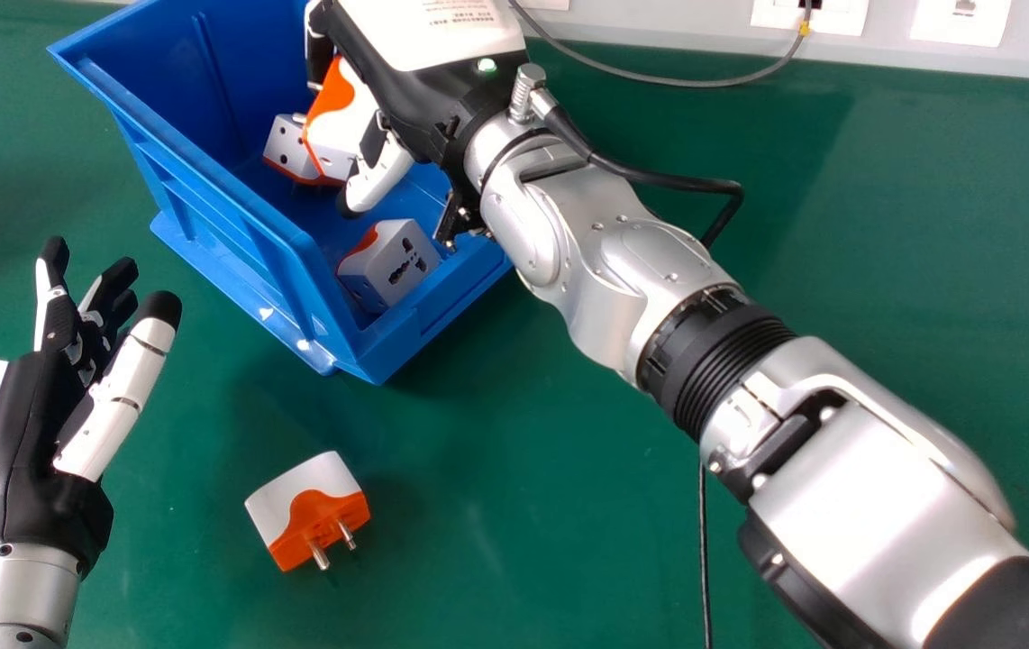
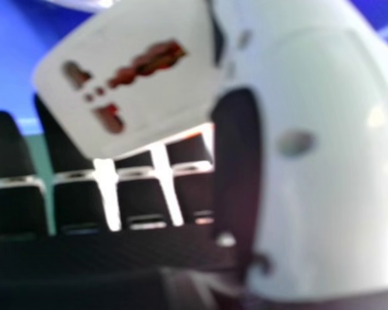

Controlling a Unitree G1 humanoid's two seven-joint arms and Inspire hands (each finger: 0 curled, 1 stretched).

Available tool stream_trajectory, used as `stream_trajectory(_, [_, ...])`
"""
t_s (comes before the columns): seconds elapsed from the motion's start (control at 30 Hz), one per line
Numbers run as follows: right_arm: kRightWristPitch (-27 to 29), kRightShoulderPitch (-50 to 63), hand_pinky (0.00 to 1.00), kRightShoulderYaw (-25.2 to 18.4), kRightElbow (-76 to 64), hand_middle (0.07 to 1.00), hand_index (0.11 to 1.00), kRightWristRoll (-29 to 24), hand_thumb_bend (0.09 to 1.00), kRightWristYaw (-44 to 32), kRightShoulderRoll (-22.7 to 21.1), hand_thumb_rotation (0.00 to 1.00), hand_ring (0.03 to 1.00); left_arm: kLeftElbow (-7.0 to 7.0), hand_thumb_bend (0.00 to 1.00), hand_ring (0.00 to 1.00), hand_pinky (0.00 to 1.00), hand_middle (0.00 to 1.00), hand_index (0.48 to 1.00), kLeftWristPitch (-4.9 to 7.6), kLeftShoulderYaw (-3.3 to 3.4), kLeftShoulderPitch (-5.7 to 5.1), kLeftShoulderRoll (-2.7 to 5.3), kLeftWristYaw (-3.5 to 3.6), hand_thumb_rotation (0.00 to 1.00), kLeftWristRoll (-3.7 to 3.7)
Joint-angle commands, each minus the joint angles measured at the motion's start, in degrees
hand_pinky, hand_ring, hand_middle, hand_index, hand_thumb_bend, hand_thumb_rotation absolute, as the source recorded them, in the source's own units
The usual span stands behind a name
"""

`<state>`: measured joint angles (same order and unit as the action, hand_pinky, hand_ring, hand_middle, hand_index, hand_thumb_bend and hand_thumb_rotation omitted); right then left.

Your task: Pick all objects and put in blue box

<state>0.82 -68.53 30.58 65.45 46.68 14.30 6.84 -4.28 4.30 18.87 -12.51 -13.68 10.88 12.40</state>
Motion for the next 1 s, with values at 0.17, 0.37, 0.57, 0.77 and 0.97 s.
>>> stream_trajectory(0.17, [0.5, -2.5, 0.36, 1.5, 0.3, 0.504, 0.485, -0.2, 0.499, 2.8, -0.2, 0.0, 0.423, -2.2, 0.47, 0.97, 0.97, 0.96, 0.927, 1.18, -0.11, -0.37, 0.32, -0.63, 0.54, -0.75])
stream_trajectory(0.37, [-1.3, -1.8, 0.36, 1.6, -1.1, 0.498, 0.478, -1.4, 0.5, -2.5, -0.6, 0.0, 0.422, -2.19, 0.47, 0.97, 0.97, 0.96, 0.928, 1.33, -0.07, -0.31, 0.44, -0.54, 0.53, -0.62])
stream_trajectory(0.57, [-3.2, -1.6, 0.52, 3.7, -1.8, 0.672, 0.636, -0.3, 0.578, -6.1, -1.7, 0.02, 0.619, -2.36, 0.48, 0.97, 0.96, 0.96, 0.928, 1.27, -0.09, -0.2, 0.69, -0.63, 0.53, -0.44])
stream_trajectory(0.77, [-4.3, -1.3, 0.67, 7.8, -3.0, 0.79, 0.767, 3.0, 0.658, -5.6, -3.4, 0.12, 0.757, -1.82, 0.48, 0.97, 0.95, 0.96, 0.928, 1.39, 0.03, 0.2, 0.64, -0.38, 0.53, -0.3])
stream_trajectory(0.97, [-5.3, -0.7, 0.79, 8.6, -3.8, 0.866, 0.851, 3.3, 0.716, -5.5, -3.8, 0.23, 0.844, -1.42, 0.48, 0.97, 0.95, 0.96, 0.927, 1.59, 0.12, 0.36, 0.41, -0.15, 0.53, -0.4])
